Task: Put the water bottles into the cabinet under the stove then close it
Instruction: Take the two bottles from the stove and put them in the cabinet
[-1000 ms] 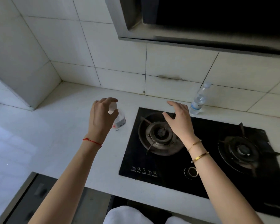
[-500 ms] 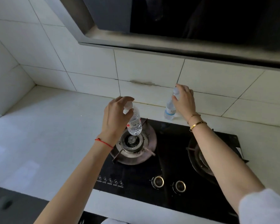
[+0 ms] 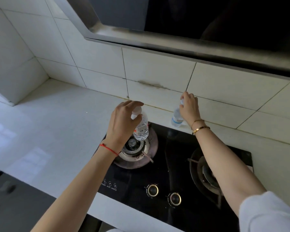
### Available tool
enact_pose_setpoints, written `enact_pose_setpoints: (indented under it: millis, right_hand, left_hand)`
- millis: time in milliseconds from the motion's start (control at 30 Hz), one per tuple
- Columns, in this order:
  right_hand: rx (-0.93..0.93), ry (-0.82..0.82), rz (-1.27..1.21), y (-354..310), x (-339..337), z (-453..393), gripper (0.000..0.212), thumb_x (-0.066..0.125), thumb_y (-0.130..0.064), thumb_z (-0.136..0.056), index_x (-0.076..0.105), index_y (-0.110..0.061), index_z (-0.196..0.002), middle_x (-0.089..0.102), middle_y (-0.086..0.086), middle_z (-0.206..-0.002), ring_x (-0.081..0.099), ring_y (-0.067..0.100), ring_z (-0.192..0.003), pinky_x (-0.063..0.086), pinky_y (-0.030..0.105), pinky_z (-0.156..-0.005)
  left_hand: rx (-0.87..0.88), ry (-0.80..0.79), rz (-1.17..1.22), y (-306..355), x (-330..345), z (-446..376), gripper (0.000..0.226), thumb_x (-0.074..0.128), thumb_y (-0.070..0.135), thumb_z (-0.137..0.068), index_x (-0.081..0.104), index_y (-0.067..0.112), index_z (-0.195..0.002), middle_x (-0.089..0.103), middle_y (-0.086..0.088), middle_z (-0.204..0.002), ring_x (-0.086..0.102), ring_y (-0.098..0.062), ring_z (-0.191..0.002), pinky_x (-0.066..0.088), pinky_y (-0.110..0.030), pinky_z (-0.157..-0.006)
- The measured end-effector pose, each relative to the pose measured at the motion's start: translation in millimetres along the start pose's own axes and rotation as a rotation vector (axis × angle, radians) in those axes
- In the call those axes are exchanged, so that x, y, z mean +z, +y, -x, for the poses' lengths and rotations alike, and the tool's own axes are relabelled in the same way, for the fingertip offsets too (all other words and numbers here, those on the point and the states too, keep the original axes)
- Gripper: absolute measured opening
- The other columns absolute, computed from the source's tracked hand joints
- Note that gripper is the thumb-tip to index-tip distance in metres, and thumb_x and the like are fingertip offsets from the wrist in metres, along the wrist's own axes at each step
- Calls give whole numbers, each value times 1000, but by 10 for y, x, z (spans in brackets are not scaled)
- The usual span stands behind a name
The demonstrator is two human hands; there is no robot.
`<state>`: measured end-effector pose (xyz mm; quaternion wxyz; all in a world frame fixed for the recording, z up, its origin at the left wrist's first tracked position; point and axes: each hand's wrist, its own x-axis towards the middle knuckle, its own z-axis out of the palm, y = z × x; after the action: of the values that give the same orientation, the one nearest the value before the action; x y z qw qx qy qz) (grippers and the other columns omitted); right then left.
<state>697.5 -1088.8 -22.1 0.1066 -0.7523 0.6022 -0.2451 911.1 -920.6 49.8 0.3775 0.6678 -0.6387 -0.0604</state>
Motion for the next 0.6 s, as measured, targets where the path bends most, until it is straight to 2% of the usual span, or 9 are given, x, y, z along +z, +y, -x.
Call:
enact_pose_setpoints:
  millis: [100, 200, 333, 433, 600]
  right_hand:
    - [-50, 109, -33, -39, -96, 293, 22, 43, 9, -85, 49, -4, -100, 50, 15, -101, 44, 28, -93, 38, 31, -75]
    - [-137, 224, -49, -191, -260, 624, 23, 46, 6, -82, 49, -8, -100, 51, 10, -100, 42, 23, -90, 43, 36, -80]
    - [-178, 285, -90, -453, -549, 1206, 24, 54, -1, -87, 50, -12, -108, 52, 4, -108, 40, 13, -97, 40, 23, -79]
    - [-174, 294, -103, -664, -741, 1763, 26, 58, -3, -86, 50, -12, -109, 53, 5, -109, 46, 19, -100, 47, 29, -81]
    - [-158, 268, -132, -1030, -899, 2848, 24, 58, -3, -85, 52, -10, -107, 55, 6, -107, 50, 24, -99, 47, 39, -85]
  left_hand:
    - [-1, -4, 18, 26, -58, 114, 36, 70, 5, -78, 70, 18, -112, 71, 0, -108, 54, -10, -82, 49, -23, -73]
    - [21, -1, 39, 78, -151, 279, 37, 70, 4, -78, 70, 17, -113, 71, -1, -110, 56, -10, -84, 52, -26, -75]
    - [42, 0, 53, 127, -332, 610, 38, 70, 5, -78, 69, 18, -114, 71, -1, -109, 55, -9, -84, 50, -24, -76]
    - [78, -12, 54, 148, -514, 964, 40, 71, 5, -77, 69, 19, -115, 71, 0, -110, 56, -9, -84, 47, -20, -76]
    - [121, -45, 90, 149, -865, 1684, 40, 72, 7, -76, 70, 19, -115, 73, -1, -109, 66, -18, -90, 53, -26, -81]
